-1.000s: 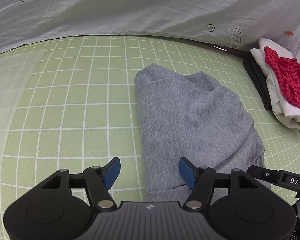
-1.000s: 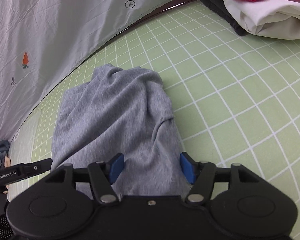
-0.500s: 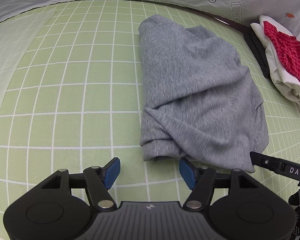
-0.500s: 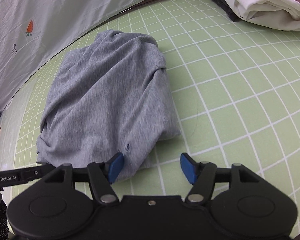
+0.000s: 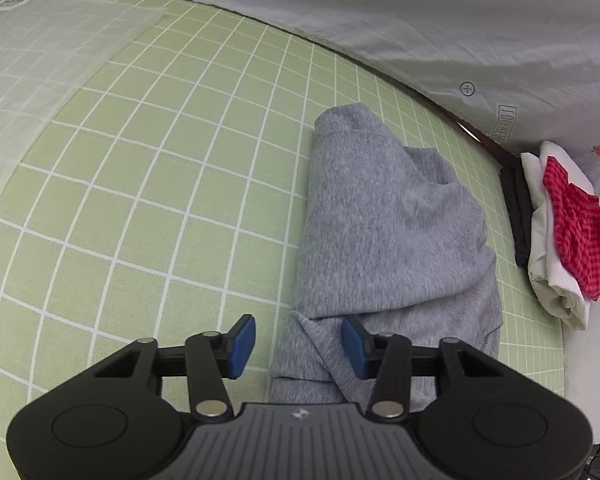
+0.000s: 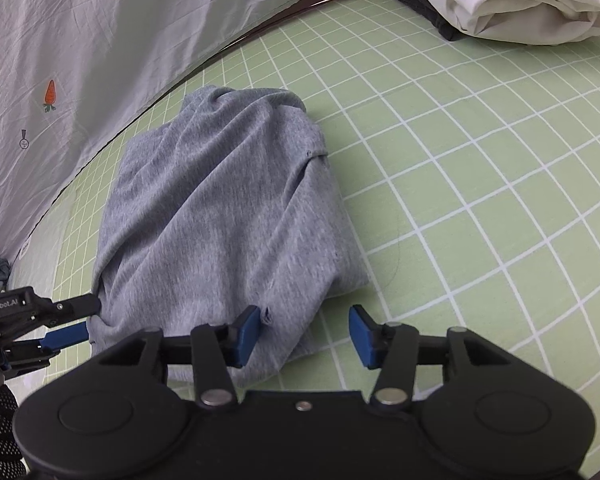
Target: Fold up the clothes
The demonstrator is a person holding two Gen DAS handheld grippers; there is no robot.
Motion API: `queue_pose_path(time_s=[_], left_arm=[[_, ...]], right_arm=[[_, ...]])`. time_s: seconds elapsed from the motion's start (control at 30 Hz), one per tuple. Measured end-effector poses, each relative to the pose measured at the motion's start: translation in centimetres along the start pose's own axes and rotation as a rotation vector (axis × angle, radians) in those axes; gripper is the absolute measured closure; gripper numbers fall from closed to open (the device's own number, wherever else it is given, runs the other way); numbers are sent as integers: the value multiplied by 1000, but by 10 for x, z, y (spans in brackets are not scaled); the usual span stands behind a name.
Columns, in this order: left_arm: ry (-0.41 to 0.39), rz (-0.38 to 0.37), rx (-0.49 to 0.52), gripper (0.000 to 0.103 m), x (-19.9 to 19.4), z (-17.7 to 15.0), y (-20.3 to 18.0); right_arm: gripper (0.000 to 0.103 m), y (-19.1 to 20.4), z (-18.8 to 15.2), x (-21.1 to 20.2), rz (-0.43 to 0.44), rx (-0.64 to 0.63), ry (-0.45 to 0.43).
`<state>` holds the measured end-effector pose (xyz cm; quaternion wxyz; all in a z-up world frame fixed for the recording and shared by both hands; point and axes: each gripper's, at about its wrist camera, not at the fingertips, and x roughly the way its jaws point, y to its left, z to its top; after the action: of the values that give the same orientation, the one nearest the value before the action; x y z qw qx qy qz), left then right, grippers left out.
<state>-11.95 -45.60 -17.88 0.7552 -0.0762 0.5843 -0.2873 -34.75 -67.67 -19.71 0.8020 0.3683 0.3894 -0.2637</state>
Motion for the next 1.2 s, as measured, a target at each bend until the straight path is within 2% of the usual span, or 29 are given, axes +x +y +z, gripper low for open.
queue_pose_path(time_s=[0.1,0.23,0.43,0.53,0.57,0.63,0.7,0.73,0.77,0.8,0.87,0.93,0.97,1.0,1.03,1.07,1.1,1.2], left_arm=[[-1,-66,-124,85,0,-5,15],[12,-180,-361,93,-7,-16,44],[100,-310,-743,99,-7,-51,94],[180,-271,-814,101,-3,-70,111],[188,-240,-804,103,-3,-75,113],[199,-230,-801,103,-5,-79,114],[157,-226,-747,103,-14,-70,108],[127,-226,-708,103,-19,-63,103],[93,-229,-664,99,-24,-54,97],[60,-232,-620,88,-29,-45,92],[4,-221,-511,76,-37,-26,78],[-28,-196,-391,68,-38,-5,60],[-33,-183,-327,61,-36,4,50],[-35,-172,-269,52,-34,11,40],[-37,-162,-205,47,-29,19,28],[-38,-148,-125,39,-24,27,14],[-37,-128,-48,32,-18,33,0],[-25,-56,139,30,3,45,-32]], right_arm=[[80,0,-2,2,26,8,1],[84,1,-7,2,27,-11,-2],[85,-5,-11,3,21,-2,8],[84,-5,-13,2,13,-21,12],[84,-4,-13,2,9,-32,15],[79,-2,-11,1,-5,-49,19],[65,0,-8,-2,-35,-60,4],[65,0,-5,-5,-44,-67,-15],[65,1,-1,-8,-52,-73,-35],[65,2,4,-11,-52,-80,-60],[63,4,15,-17,-51,-92,-110],[59,8,26,-19,-47,-115,-145],[55,11,33,-17,-44,-130,-155],[48,14,40,-15,-40,-147,-164],[43,18,47,-11,-32,-167,-165],[33,23,54,-7,-24,-188,-166],[29,29,60,-1,-18,-219,-164],[28,44,76,19,-8,-314,-152]])
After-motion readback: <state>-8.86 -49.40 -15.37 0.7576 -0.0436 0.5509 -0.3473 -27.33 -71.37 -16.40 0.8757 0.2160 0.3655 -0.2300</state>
